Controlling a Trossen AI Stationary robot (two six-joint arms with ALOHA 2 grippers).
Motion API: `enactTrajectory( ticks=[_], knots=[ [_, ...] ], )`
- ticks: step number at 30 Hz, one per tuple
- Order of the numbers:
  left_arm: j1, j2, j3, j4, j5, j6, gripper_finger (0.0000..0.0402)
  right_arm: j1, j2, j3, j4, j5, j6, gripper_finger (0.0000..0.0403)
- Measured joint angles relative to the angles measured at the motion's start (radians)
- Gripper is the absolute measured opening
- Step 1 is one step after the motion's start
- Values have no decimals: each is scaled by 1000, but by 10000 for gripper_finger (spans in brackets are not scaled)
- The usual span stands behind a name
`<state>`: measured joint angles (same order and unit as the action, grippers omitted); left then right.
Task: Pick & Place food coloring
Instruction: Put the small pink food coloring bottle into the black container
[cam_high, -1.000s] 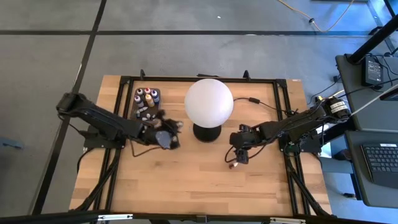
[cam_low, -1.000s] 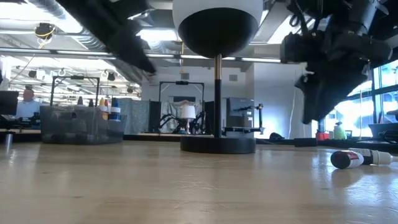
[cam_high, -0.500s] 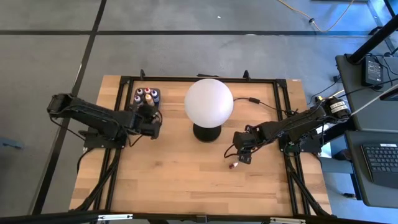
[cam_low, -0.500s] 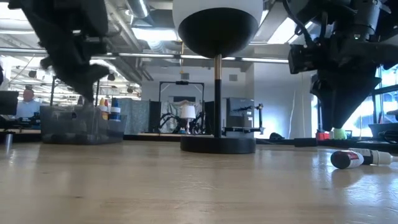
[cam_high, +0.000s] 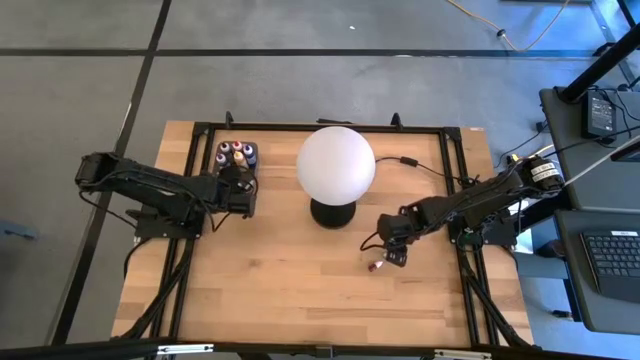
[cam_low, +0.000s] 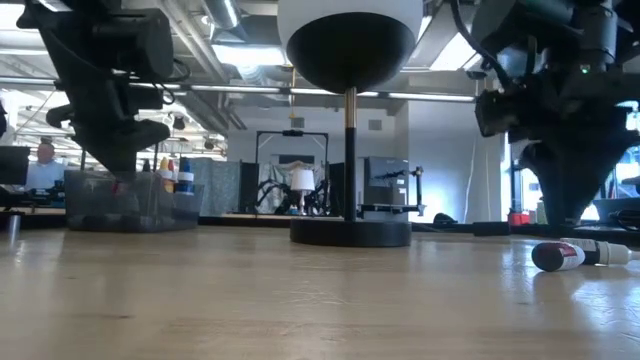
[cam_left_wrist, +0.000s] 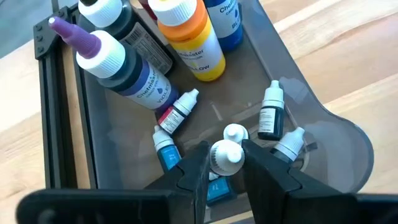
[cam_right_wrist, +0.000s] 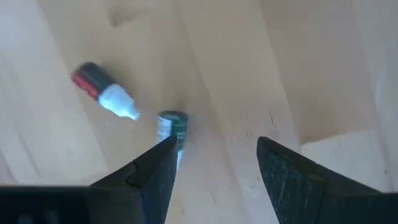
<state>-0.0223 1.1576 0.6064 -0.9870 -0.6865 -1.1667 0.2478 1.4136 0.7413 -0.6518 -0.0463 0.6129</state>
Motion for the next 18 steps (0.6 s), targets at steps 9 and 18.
enactTrajectory(
  ticks=[9, 18],
  knots=[
    [0, 0, 0, 0, 0, 1, 90, 18, 0, -61, 78, -38, -29, 221],
    [0, 0, 0, 1, 0, 1, 88, 152, 0, -61, 161, 86, -87, 221]
  ],
)
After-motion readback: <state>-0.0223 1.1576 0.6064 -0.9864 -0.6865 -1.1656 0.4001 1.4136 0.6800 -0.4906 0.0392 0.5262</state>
